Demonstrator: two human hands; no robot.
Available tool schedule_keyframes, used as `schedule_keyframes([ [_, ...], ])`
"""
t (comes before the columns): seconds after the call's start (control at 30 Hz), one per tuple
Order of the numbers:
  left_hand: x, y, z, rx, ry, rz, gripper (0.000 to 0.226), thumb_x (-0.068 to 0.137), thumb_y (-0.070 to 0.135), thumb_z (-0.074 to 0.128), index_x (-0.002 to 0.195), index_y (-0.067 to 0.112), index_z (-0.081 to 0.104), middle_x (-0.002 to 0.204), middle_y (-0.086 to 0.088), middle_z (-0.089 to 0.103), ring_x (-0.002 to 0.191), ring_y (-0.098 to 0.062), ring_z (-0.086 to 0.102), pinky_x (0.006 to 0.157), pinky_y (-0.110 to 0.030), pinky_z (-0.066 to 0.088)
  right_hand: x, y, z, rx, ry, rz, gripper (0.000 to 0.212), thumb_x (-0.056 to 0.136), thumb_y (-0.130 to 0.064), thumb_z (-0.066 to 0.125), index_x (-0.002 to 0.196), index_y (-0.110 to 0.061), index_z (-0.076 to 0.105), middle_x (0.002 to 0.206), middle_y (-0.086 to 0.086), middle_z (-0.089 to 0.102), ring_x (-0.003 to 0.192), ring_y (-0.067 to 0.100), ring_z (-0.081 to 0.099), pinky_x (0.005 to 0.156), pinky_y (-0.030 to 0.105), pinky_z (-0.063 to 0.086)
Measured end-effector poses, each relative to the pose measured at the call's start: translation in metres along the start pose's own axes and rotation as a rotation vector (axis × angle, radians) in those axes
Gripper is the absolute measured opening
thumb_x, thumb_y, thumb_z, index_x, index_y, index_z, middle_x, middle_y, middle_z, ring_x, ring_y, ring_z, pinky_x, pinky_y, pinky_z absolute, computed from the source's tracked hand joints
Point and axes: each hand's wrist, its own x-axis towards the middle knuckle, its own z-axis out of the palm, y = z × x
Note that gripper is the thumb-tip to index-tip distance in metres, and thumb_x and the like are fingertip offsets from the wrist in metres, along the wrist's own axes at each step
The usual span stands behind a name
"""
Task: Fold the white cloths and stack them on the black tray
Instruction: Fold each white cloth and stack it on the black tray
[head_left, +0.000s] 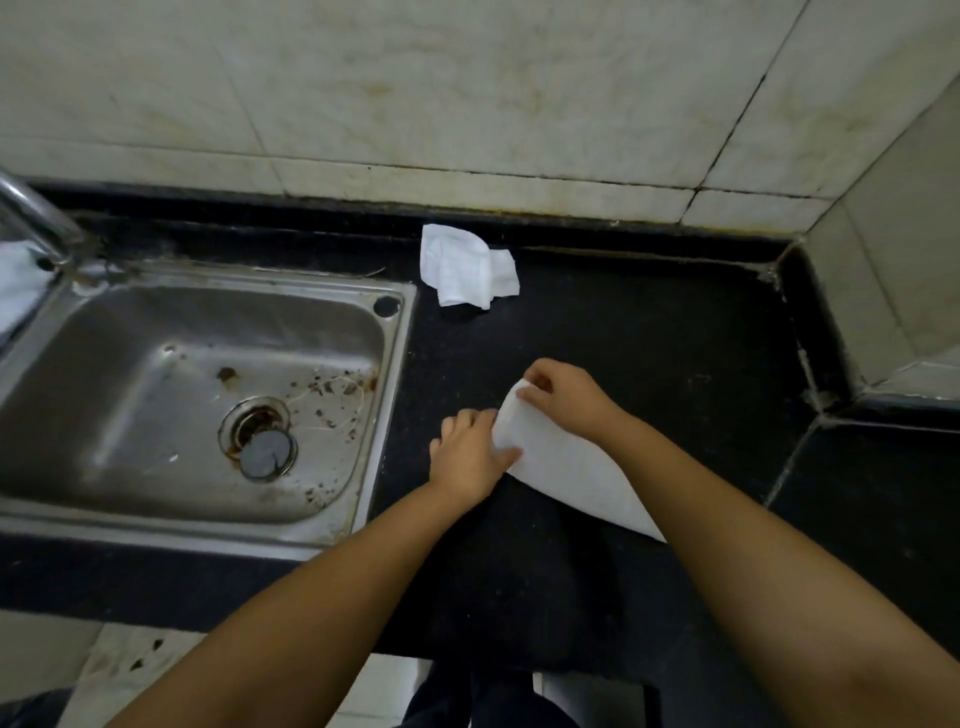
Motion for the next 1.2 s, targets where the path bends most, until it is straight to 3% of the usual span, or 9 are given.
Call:
schedule_keyframes([
  [0.07, 0.011, 0.017, -0.023, -0.139, -0.028, 0.084, 0.021, 0.089, 0.036, 0.054, 0.096, 0.017, 0.062, 0.098, -0.001, 0.058, 0.103, -0.026, 0.056, 0.089, -0.04, 0.043, -0.01, -0.007, -0.033, 0.098, 0.093, -0.073, 0.016, 0.093, -0.022, 0.056, 0.106, -0.016, 0.062, 0.1, 0.001, 0.062, 0.095, 0.015, 0.059, 0.075, 0.02, 0.044],
  [0.17, 0.022, 0.051, -0.071, -0.196, 0.066, 0.282, 0.024, 0.091, 0.029, 0.054, 0.071, 0.016, 0.055, 0.068, 0.003, 0.052, 0.074, -0.022, 0.054, 0.067, -0.035, 0.04, -0.025, -0.012, -0.086, 0.168, 0.317, -0.149, 0.015, 0.092, -0.024, 0.057, 0.103, -0.016, 0.064, 0.099, 0.003, 0.065, 0.091, 0.014, 0.06, 0.077, 0.027, 0.048],
  [0.3, 0.021, 0.097, -0.13, -0.08, 0.21, 0.522, 0.023, 0.093, 0.029, 0.052, 0.09, 0.008, 0.063, 0.081, -0.003, 0.058, 0.077, -0.021, 0.053, 0.07, -0.035, 0.042, -0.046, -0.019, -0.137, 0.337, 0.485, -0.21, 0.008, 0.093, -0.023, 0.058, 0.099, -0.018, 0.06, 0.082, -0.006, 0.06, 0.078, 0.008, 0.055, 0.067, 0.02, 0.042],
  [0.37, 0.012, 0.109, -0.144, -0.085, 0.293, 0.607, 0.018, 0.092, 0.025, 0.054, 0.087, 0.01, 0.061, 0.084, -0.004, 0.061, 0.08, -0.021, 0.054, 0.071, -0.035, 0.043, -0.06, -0.021, -0.147, 0.389, 0.521, -0.237, 0.007, 0.093, -0.023, 0.058, 0.097, -0.017, 0.059, 0.074, -0.008, 0.059, 0.07, 0.005, 0.054, 0.065, 0.02, 0.041],
  [0.53, -0.006, 0.089, -0.12, -0.145, 0.321, 0.72, 0.007, 0.087, 0.013, 0.059, 0.083, 0.008, 0.06, 0.085, -0.005, 0.062, 0.079, -0.02, 0.055, 0.069, -0.03, 0.039, -0.091, -0.006, -0.119, 0.378, 0.454, -0.257, 0.008, 0.092, -0.016, 0.058, 0.094, -0.023, 0.061, 0.089, -0.008, 0.064, 0.084, 0.005, 0.06, 0.078, 0.019, 0.048],
  [0.73, -0.021, -0.001, -0.025, -0.015, -0.141, 0.564, 0.004, 0.082, 0.023, 0.065, 0.081, 0.023, 0.061, 0.083, 0.005, 0.065, 0.078, -0.015, 0.062, 0.076, -0.041, 0.052, -0.124, 0.053, -0.022, 0.339, 0.059, -0.017, 0.007, 0.089, -0.016, 0.063, 0.09, -0.023, 0.065, 0.088, -0.007, 0.067, 0.077, -0.005, 0.061, 0.076, 0.014, 0.048],
  [0.87, -0.034, -0.021, -0.004, -0.063, -0.388, 0.428, 0.004, 0.085, 0.029, 0.065, 0.087, 0.026, 0.065, 0.087, 0.007, 0.067, 0.082, -0.007, 0.063, 0.078, -0.025, 0.052, -0.13, 0.073, 0.007, 0.398, -0.09, 0.105, 0.009, 0.089, -0.016, 0.063, 0.088, -0.024, 0.066, 0.09, -0.002, 0.069, 0.085, 0.01, 0.065, 0.082, 0.027, 0.051],
  [1.0, -0.014, -0.007, -0.015, -0.267, -0.235, 0.338, 0.004, 0.087, 0.022, 0.064, 0.084, 0.019, 0.063, 0.08, 0.007, 0.061, 0.074, -0.005, 0.056, 0.065, -0.012, 0.043, -0.106, 0.073, -0.004, 0.405, 0.054, 0.13, 0.005, 0.09, -0.018, 0.062, 0.09, -0.018, 0.067, 0.091, 0.001, 0.068, 0.085, 0.012, 0.063, 0.083, 0.031, 0.05],
  [1.2, 0.044, 0.029, -0.02, -0.276, -0.028, 0.225, 0.011, 0.088, 0.016, 0.06, 0.099, 0.015, 0.06, 0.084, -0.002, 0.059, 0.08, -0.014, 0.055, 0.072, -0.025, 0.044, -0.046, 0.069, -0.014, 0.36, 0.276, 0.238, 0.011, 0.091, -0.02, 0.058, 0.101, -0.014, 0.061, 0.093, -0.001, 0.06, 0.087, 0.013, 0.056, 0.075, 0.025, 0.04],
])
